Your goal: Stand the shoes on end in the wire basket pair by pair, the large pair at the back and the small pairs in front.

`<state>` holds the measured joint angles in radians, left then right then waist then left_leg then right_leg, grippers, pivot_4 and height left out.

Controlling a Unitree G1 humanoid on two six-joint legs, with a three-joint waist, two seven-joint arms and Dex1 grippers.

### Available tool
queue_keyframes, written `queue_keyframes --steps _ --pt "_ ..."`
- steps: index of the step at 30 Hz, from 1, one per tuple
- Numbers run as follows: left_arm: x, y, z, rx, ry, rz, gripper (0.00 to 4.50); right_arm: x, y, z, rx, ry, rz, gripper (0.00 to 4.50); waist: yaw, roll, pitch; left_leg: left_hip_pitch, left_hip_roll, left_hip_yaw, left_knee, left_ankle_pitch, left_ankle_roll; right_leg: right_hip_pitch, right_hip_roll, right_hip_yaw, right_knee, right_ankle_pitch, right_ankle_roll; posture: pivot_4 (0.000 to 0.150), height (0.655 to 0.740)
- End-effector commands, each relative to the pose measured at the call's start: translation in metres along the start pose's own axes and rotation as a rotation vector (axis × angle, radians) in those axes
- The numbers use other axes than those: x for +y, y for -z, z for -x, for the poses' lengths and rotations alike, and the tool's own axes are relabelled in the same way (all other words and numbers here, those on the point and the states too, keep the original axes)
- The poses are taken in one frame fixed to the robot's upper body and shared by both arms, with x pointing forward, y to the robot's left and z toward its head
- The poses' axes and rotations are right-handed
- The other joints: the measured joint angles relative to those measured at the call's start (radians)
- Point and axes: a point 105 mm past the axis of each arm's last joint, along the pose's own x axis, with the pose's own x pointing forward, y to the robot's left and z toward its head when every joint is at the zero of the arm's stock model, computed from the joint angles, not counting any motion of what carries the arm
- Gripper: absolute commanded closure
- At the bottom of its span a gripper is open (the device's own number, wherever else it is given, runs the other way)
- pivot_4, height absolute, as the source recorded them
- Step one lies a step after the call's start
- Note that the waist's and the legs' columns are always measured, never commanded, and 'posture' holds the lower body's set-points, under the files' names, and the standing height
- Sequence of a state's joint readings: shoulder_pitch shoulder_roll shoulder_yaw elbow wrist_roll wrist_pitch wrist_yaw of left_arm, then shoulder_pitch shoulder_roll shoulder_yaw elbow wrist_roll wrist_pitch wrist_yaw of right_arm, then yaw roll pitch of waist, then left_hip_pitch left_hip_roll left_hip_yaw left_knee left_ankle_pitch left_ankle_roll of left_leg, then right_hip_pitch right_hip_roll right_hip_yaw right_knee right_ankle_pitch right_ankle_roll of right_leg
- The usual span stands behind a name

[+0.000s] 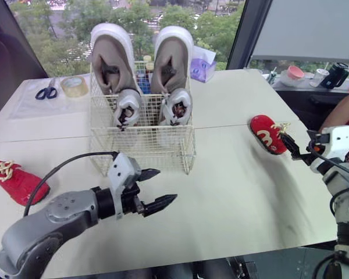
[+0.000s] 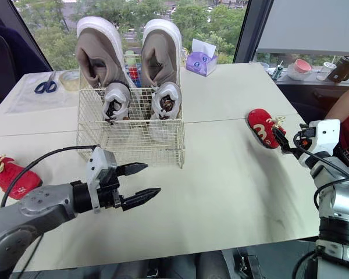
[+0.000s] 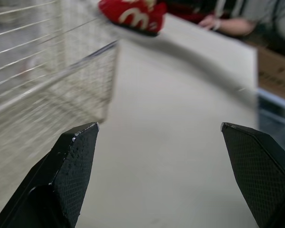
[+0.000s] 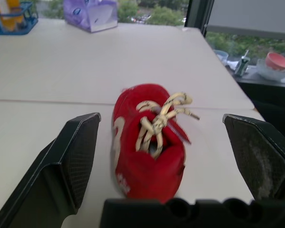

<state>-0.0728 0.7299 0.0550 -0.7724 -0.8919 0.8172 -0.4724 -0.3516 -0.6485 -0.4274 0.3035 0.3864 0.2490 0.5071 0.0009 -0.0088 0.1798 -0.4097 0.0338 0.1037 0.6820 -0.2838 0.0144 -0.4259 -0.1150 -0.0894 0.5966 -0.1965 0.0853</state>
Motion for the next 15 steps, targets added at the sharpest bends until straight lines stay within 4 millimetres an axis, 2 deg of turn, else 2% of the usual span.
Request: queue_keyframes --steps 1,8,15 --pt "-0.002 -0.01 -0.001 -0.047 0.008 -0.048 0.22 -0.006 -0.003 -0.007 -0.028 0.001 -0.012 0.0 0.0 0.0 0.0 0.0 0.0 0.0 0.0 0.0 0.0 0.0 0.0 0.0 0.0 0.0 0.0 0.15 0.74" --pt "-0.002 0.0 0.003 -0.014 -0.025 -0.07 0.22 -0.014 0.005 -0.023 -0.001 0.026 0.032 0.0 -0.007 0.0 0.0 0.0 0.0 0.0 0.0 0.0 0.001 0.0 0.0 0.001 0.0 0.0 0.0 0.15 0.74" --pt "-0.002 -0.002 0.011 -0.016 -0.062 -0.06 0.22 -0.009 0.027 -0.034 0.067 -0.009 -0.115 0.0 -0.015 0.0 0.0 0.0 0.0 0.0 0.0 0.0 0.001 0.0 0.0 0.001 0.0 0.0 0.0 0.15 0.74"
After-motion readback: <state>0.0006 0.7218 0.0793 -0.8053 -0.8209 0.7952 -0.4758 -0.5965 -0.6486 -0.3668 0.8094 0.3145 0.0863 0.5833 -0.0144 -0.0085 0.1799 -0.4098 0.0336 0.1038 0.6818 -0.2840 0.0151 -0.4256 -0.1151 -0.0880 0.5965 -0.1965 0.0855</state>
